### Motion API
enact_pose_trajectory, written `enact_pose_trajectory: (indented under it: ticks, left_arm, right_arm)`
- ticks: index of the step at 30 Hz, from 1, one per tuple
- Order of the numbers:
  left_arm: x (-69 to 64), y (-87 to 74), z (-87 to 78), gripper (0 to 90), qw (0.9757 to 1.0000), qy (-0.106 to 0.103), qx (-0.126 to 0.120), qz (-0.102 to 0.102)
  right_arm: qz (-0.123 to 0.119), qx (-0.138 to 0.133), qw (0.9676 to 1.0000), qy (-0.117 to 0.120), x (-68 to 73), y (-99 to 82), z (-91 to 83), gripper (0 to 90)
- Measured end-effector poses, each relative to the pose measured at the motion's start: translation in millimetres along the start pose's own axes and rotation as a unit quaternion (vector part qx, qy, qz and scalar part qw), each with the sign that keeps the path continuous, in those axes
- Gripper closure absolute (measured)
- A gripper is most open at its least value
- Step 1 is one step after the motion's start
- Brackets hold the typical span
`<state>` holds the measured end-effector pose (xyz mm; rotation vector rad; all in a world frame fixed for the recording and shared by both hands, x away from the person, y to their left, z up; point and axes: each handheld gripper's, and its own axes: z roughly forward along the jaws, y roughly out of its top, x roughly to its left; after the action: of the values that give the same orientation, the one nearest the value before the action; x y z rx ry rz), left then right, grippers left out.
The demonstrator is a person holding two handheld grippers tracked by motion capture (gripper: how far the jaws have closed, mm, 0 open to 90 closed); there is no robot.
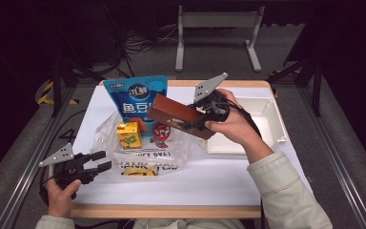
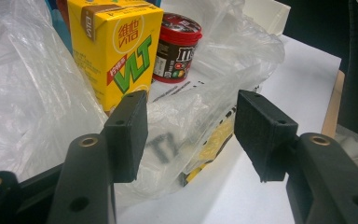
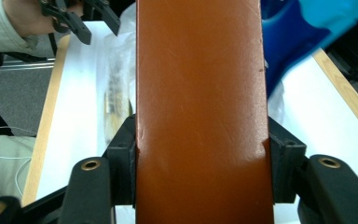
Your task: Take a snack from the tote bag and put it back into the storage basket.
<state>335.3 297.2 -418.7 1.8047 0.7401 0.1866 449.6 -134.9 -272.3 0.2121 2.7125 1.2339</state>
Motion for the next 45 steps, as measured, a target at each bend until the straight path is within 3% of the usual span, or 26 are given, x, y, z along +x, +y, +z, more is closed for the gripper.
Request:
enact_pose_trajectory:
  ticks: [14, 19, 29, 45]
  left_arm:
    - [-0.1, -1.2, -3.0, 40.8, 1.0000, 0.007, -0.004, -0.003]
    - [-1.6, -1.4, -4.9, 39.8, 0.9998, 0.020, -0.001, -0.002]
    - [-2.3, -2.3, -7.1, 39.6, 0.9996, 0.027, -0.002, -0.002]
    - [-5.3, -7.6, -14.5, 39.4, 0.9992, 0.038, -0.002, -0.007]
  right_arm:
    - [0.023, 0.000, 0.9992, -0.033, -19.8, -21.3, -27.3, 42.6]
    - [0.033, 0.001, 0.9984, -0.046, -27.4, -30.1, -37.8, 42.6]
    - [0.049, 0.003, 0.9960, -0.074, -41.9, -48.4, -59.4, 42.6]
    - [0.066, 0.016, 0.9919, -0.107, -62.7, -74.0, -76.0, 42.6]
